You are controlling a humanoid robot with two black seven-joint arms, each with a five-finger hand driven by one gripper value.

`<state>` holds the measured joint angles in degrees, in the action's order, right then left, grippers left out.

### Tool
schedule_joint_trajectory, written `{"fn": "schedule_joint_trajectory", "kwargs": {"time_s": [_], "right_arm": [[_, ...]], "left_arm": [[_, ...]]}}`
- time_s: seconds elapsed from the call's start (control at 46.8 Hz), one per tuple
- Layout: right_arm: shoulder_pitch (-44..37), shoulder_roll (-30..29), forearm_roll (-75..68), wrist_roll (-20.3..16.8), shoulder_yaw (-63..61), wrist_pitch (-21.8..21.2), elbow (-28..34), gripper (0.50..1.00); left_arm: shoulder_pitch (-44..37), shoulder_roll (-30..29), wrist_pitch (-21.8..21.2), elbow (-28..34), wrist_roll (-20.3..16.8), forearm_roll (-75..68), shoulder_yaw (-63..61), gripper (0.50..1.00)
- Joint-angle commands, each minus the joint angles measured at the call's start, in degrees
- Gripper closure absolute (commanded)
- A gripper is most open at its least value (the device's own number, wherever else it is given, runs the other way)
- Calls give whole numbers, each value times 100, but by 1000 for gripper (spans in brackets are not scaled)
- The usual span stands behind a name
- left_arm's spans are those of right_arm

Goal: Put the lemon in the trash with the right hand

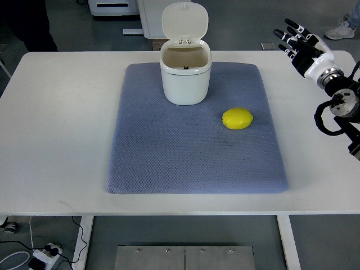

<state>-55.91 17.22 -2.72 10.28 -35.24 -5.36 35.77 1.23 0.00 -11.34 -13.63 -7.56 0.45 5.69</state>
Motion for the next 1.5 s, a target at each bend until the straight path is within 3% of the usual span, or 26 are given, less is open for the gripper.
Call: {"fn": "schedule_joint_trajectory", "kwargs": {"time_s": [0.0, 1.475], "right_arm": [[10, 0, 0, 0, 0, 0, 0, 500], [1, -44, 0, 9, 9, 0, -8, 500]], "left_arm": [[0, 0, 0, 0, 0, 8, 2, 500], [9, 0, 0, 0, 0, -10, 2, 500]]}}
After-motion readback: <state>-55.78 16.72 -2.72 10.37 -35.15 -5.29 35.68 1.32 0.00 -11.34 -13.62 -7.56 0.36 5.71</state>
